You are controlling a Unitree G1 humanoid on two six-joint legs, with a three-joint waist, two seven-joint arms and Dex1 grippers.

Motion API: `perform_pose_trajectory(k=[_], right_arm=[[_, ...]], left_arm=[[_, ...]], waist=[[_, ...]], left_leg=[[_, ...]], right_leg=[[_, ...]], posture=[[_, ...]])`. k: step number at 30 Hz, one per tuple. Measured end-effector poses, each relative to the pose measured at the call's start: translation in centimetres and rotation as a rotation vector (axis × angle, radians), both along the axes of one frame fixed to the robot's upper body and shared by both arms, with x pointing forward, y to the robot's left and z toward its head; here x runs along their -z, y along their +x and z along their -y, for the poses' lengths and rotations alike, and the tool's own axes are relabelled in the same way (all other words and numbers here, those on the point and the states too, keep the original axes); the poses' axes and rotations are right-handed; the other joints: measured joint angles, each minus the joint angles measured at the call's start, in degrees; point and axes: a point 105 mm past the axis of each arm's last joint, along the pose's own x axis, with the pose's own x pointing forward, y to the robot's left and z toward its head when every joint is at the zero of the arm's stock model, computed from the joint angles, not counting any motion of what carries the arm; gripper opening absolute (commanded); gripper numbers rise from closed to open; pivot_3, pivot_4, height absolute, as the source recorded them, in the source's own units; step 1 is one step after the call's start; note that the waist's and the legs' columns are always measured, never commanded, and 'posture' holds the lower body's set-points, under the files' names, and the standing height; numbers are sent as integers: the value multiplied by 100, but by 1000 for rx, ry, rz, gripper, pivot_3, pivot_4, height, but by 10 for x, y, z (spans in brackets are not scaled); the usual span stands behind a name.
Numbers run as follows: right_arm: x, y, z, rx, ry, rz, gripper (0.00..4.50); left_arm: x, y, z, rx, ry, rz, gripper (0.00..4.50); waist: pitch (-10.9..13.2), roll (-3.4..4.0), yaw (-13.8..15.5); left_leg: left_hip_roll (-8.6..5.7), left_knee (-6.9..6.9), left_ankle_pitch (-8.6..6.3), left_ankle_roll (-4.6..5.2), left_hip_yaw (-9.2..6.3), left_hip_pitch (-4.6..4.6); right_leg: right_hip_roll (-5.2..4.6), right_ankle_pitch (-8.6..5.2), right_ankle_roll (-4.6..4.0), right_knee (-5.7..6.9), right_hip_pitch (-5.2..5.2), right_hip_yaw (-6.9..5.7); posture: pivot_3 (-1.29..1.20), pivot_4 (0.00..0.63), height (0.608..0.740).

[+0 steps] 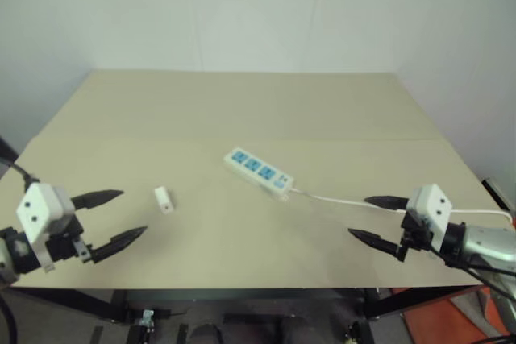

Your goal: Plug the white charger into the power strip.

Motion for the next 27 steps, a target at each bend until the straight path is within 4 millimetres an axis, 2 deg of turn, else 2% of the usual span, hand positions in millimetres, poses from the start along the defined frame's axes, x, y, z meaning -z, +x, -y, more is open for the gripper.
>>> perform_pose_trajectory(k=[9, 14, 18, 22, 27], right_arm=[[1, 2, -3, 1, 15, 5, 4462], [-3, 10, -18, -17, 69, 38, 4462], [-4, 37, -44, 19, 156, 110, 4462], [7, 68, -75, 58, 203, 150, 4462], [15, 101, -102, 78, 234, 172, 4462]], left_arm=[[0, 0, 1, 9, -9, 0, 4500], [1, 2, 7, 35, -23, -6, 4500], [0, 7, 16, 74, -37, 4, 4500], [-1, 12, 22, 100, -47, 10, 4500], [-1, 16, 23, 109, -58, 8, 4500]], waist=[[0, 0, -2], [0, 0, -12], [-1, -1, -25], [1, 2, -24], [2, 4, -18]], left_leg=[[0, 1, 0, 0, 0, 0], [0, 0, 0, 0, 0, 3], [4, 2, 0, 0, 0, 7], [4, -2, 1, 0, -1, 3], [4, -8, 0, 0, -3, -13]], right_leg=[[0, -7, -12, 1, 0, 0], [1, -2, -5, 3, 0, 0], [5, 5, 0, 7, -1, 1], [7, 15, 13, 8, -6, 0], [7, 16, 9, 4, -14, -3]], posture=[[0, 150, 740], [0, 150, 740], [0, 150, 740], [0, 150, 740], [0, 150, 740]])
